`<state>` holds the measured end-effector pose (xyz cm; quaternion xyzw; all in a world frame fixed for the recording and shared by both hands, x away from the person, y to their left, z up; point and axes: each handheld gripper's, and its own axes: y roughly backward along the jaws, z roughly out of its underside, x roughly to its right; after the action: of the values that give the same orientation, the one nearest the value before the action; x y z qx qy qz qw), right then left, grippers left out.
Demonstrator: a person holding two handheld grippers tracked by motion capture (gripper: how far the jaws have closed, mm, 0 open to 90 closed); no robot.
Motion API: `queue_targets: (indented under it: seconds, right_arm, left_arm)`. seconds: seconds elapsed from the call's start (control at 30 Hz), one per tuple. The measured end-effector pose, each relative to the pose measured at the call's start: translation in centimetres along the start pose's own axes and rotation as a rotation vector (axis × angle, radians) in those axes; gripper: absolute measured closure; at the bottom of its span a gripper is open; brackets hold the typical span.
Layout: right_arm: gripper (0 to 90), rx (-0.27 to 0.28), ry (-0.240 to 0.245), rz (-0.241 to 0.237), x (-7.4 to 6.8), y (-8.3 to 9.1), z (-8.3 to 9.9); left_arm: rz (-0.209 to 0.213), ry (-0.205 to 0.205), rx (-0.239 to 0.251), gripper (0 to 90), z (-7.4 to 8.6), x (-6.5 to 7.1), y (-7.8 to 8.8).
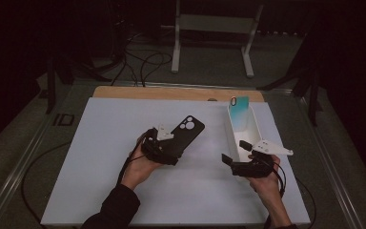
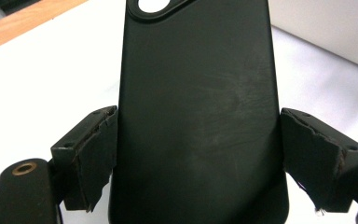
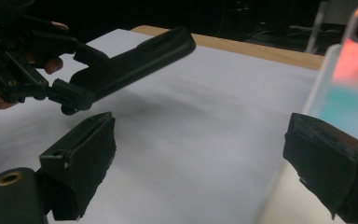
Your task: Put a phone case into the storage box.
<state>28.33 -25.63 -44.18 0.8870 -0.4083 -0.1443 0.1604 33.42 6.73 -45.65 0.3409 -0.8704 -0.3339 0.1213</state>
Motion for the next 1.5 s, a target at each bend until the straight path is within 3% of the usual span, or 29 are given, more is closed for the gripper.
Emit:
queue_targets:
  seconds: [0.17, 0.3, 0.6, 0.83, 0.9, 1.13, 1.27, 1.5]
  right_arm:
    - [9.1, -0.02, -0.004, -0.022, -0.6, -0.9, -1.5]
    - [9.3, -0.041, -0.029, -0.049, -1.0, -1.9, -2.5]
    - [17.6, -0.056, -0.046, -0.105, -2.6, -4.0, -4.4]
    - [38.3, -0.076, -0.115, -0.115, -2.9, -5.2, -4.6]
    - [50.8, -0.063, -0.153, -0.161, -2.8, -5.3, -4.7]
    - [72.4, -0.062, -0.197, -0.239, -3.0, -5.4, -4.9]
    - [77.2, -0.072, -0.189, -0.264, -3.5, -5.6, -5.0]
    - [79.3, -0.074, -0.163, -0.263, -4.2, -5.6, -5.3]
  left_arm:
    - [0.019, -0.02, 0.014, 15.2, 0.0, 0.4, 0.5]
    - [0.049, -0.031, 0.053, 15.2, -0.1, 1.2, 1.1]
    - [0.09, -0.06, 0.111, 15.1, -0.7, 2.9, 2.0]
    - [0.101, -0.075, 0.135, 15.1, -0.9, 3.6, 2.4]
    - [0.11, -0.078, 0.137, 15.0, -0.9, 3.7, 2.4]
    - [0.102, -0.067, 0.119, 14.9, -0.6, 4.0, 1.6]
    - [0.095, -0.067, 0.105, 14.9, -0.5, 4.1, 1.2]
    - [0.092, -0.07, 0.104, 14.1, -0.4, 4.2, 1.2]
